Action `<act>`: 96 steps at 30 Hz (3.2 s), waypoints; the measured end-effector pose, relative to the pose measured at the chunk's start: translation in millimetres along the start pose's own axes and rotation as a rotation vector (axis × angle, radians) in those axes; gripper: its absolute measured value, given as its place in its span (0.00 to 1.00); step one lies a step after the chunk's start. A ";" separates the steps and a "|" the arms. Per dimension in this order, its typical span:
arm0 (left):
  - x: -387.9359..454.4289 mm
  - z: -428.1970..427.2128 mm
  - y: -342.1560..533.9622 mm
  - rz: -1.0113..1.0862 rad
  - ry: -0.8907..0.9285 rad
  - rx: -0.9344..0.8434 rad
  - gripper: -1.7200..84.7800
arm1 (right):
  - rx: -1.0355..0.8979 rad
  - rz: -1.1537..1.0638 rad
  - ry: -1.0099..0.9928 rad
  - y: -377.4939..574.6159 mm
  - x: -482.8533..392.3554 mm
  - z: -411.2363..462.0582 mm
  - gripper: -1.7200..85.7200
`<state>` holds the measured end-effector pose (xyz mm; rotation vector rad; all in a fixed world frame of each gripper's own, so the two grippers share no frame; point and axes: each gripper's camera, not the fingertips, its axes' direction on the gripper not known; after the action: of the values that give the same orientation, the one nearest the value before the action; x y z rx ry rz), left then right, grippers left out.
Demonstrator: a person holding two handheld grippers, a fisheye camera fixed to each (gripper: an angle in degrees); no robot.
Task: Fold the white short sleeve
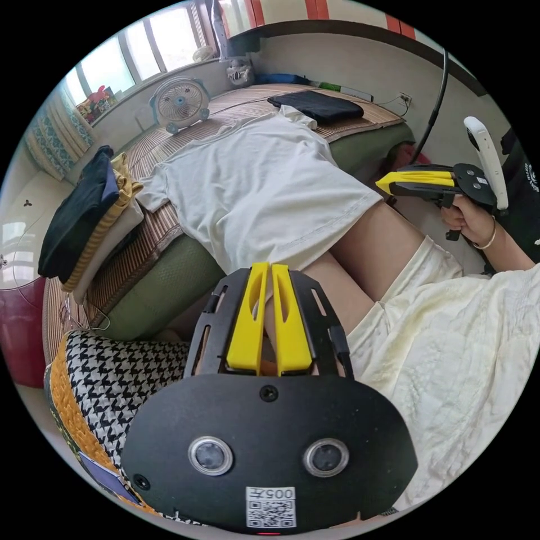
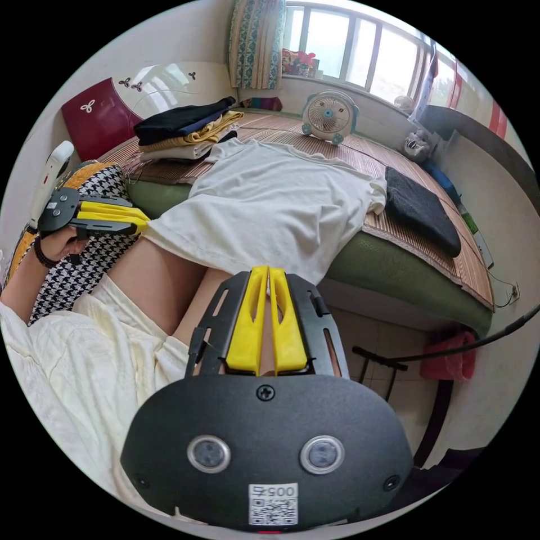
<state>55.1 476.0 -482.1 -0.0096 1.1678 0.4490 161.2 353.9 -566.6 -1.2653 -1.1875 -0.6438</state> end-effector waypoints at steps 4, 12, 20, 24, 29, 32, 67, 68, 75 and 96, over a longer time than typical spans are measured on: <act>5.1 -4.4 -1.9 0.034 -0.021 -0.010 0.03 | -0.002 -0.001 -0.004 -0.7 0.1 2.0 0.01; 19.2 -41.0 -8.2 0.132 -0.110 0.019 0.03 | 0.007 -0.008 -0.011 -6.7 -0.4 4.6 0.01; 42.3 -53.9 -13.5 0.247 -0.150 -0.013 0.02 | -0.001 -0.005 -0.012 -7.7 -2.1 9.0 0.01; 53.5 -30.1 -9.6 0.262 -0.127 -0.086 0.02 | -0.007 0.000 -0.015 -8.2 -1.6 12.1 0.01; 43.2 11.8 -1.9 0.122 -0.009 -0.167 0.02 | -0.019 0.004 -0.019 -12.5 -2.7 17.9 0.01; 36.0 3.0 4.4 0.094 0.004 -0.131 0.02 | -0.016 -0.008 0.002 -15.5 -5.3 18.0 0.01; -12.0 82.2 -79.4 -0.361 0.056 0.024 0.01 | 0.013 0.089 0.164 -97.4 -63.7 76.5 0.01; -13.0 83.3 -79.4 -0.363 0.059 0.025 0.01 | 0.013 0.085 0.172 -97.7 -65.3 77.1 0.01; -17.8 88.0 -78.6 -0.370 0.081 0.033 0.01 | 0.019 0.108 0.134 -98.7 -61.5 78.7 0.01; 2.7 96.3 -96.2 -0.362 0.045 0.027 0.02 | 0.032 0.153 0.038 -96.1 -43.5 83.3 0.00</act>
<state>174.3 412.0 -467.2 -0.2054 1.1866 0.1136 35.2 398.7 -581.0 -1.2977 -1.0546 -0.5319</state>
